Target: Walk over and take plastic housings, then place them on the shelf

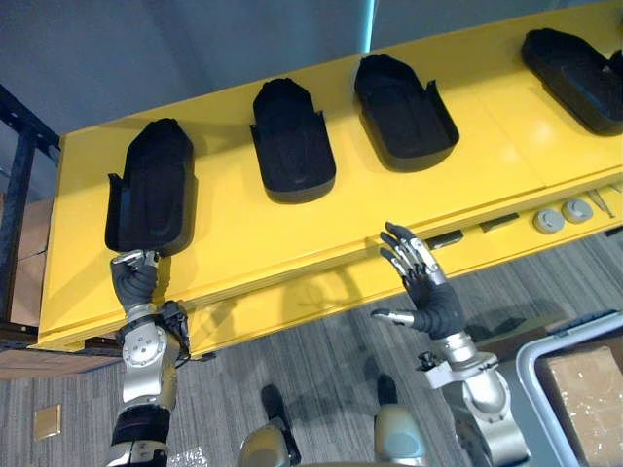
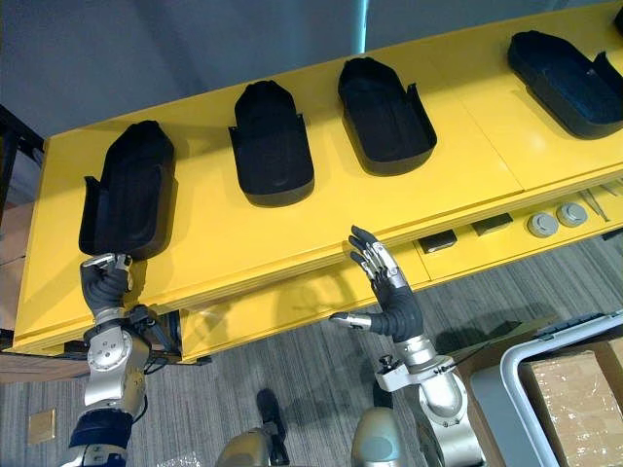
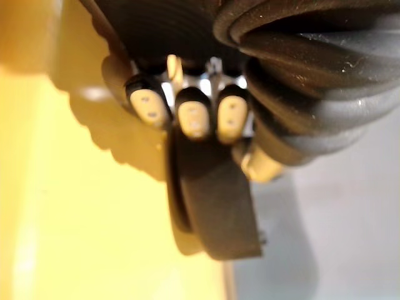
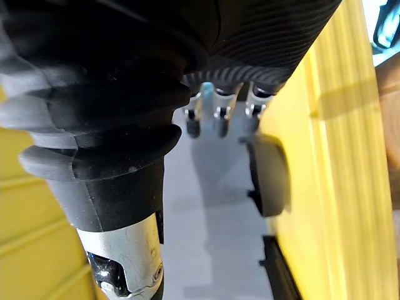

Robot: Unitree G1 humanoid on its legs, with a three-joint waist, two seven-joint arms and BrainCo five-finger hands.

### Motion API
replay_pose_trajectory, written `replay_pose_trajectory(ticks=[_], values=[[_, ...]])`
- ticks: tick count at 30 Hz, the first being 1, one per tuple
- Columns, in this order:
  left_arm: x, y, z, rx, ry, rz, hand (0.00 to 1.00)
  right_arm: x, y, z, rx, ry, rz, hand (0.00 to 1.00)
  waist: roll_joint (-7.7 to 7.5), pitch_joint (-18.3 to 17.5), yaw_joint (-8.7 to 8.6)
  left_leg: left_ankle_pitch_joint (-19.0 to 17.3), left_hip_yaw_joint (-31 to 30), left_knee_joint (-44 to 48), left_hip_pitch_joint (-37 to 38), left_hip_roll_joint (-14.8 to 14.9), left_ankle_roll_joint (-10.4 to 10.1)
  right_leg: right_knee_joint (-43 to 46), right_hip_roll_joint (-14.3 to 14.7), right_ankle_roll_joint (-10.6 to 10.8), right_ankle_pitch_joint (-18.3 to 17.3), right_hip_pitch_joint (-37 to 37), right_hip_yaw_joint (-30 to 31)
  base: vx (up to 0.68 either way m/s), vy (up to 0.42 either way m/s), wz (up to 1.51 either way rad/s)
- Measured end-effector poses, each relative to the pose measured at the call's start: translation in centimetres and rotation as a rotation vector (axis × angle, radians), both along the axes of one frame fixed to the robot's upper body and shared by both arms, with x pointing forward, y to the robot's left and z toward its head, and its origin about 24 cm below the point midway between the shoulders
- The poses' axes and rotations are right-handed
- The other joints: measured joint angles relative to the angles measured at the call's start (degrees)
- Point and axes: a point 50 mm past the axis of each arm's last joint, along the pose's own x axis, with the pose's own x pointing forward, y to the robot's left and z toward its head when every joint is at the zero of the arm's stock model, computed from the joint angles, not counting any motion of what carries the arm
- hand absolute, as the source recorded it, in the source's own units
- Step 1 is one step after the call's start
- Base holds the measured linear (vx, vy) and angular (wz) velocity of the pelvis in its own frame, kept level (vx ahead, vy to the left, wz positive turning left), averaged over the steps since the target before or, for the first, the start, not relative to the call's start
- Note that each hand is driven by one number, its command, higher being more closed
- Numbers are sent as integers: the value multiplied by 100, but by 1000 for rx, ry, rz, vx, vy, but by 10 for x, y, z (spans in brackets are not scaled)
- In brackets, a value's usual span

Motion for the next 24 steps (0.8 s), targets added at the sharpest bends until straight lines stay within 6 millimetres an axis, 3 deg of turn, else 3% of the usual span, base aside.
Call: replay_pose_trajectory(ticks=[6, 16, 20, 24], values=[[7, 4, 5, -2, -8, 22, 100, 0, 0, 5, -14, -26, 20, 0, 76, 77, -26, -15, 87, 0, -14, -15, 23, 33, 1, 9, 5, -95, 110, 17, 6, -6], [6, 1, 5, 2, -6, 10, 100, -3, 1, 6, -16, -31, 33, 0, 80, 82, -153, -29, 97, 1, 18, -17, 41, 42, 1, 15, 7, -69, 117, 0, 0, 0], [-16, -30, 0, -33, -36, -72, 100, -13, 5, 3, 28, -12, 30, 0, 83, 76, -157, -70, 42, -1, 148, -21, 54, -87, -7, 27, 11, 171, 53, 31, 4, 5], [-54, -71, -12, -112, -27, -143, 100, -18, 18, -3, 73, 16, 55, 0, 149, -75, -81, -110, -246, -2, 210, -36, 47, -331, -48, 58, -15, 575, -303, 52, -10, 38]])
